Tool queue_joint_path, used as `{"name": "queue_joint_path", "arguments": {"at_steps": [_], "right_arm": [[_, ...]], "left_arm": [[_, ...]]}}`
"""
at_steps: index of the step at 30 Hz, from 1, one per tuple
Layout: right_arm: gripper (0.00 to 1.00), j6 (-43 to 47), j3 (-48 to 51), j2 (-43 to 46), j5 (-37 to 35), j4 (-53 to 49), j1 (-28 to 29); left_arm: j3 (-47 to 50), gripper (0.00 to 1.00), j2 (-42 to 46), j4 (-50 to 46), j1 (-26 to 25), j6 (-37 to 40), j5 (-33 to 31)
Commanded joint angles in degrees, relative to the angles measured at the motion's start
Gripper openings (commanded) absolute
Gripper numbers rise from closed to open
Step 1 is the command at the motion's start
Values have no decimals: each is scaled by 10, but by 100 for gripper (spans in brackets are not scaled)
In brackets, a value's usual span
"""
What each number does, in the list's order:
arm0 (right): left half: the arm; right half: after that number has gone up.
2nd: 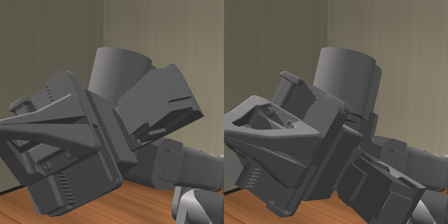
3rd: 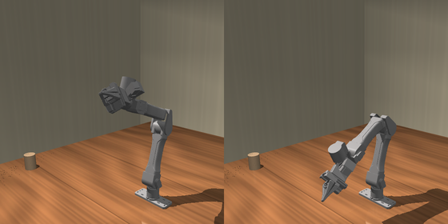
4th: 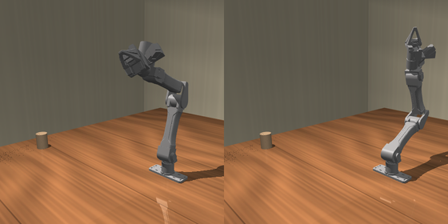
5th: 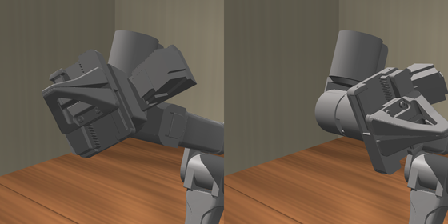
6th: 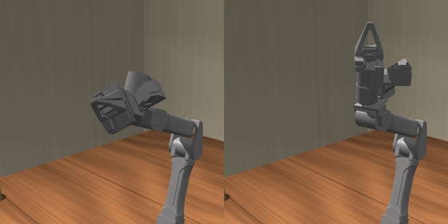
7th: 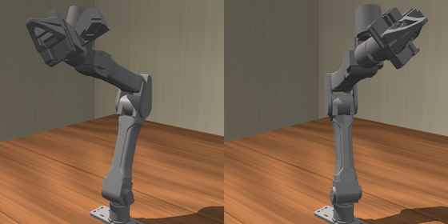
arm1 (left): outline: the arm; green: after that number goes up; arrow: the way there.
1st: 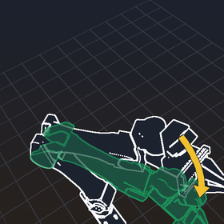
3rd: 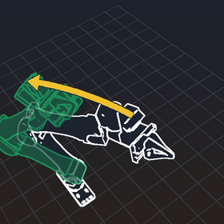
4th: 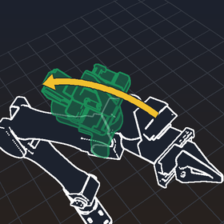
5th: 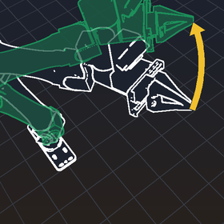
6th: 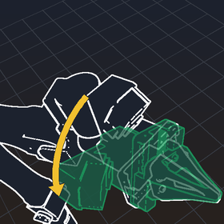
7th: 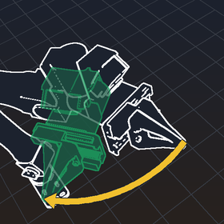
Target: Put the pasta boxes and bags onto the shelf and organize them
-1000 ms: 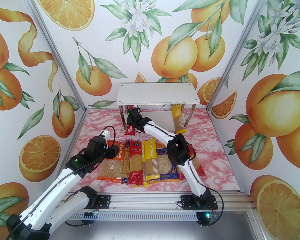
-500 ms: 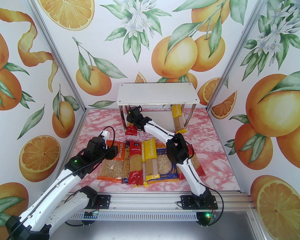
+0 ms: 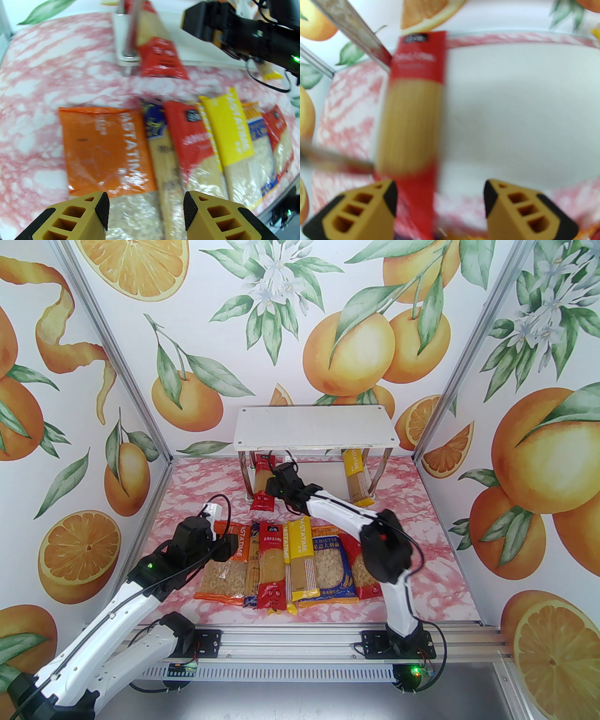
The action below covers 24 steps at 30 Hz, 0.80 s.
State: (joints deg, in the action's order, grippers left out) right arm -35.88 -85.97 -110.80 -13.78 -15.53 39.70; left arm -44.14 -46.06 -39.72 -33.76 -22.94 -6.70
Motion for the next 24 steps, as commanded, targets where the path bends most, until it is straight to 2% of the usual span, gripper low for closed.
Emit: {"name": "queue_joint_path", "arguments": {"at_steps": [1,6,10,15,20,24], "right_arm": [[67,14,94,93,9,-25,-1],[74,25,205,229,8,-102,0],[82,26,258,313,21,-133,-2],[90,34,291,365,50,-138,-13],[100,49,305,388,73,-147,-25],[100,57,319,409,100,-136,-39]], "left_arm": [[17,55,-12,-26,-52,-53,-30],[3,55,-65,-45,-162,-136,-119],[-16,56,-133,-32,-207,-199,-138],[-28,56,-218,19,-236,-254,-115],[-44,64,-266,43,-255,-284,-103],[-44,69,-273,48,-261,-305,-101]]}}
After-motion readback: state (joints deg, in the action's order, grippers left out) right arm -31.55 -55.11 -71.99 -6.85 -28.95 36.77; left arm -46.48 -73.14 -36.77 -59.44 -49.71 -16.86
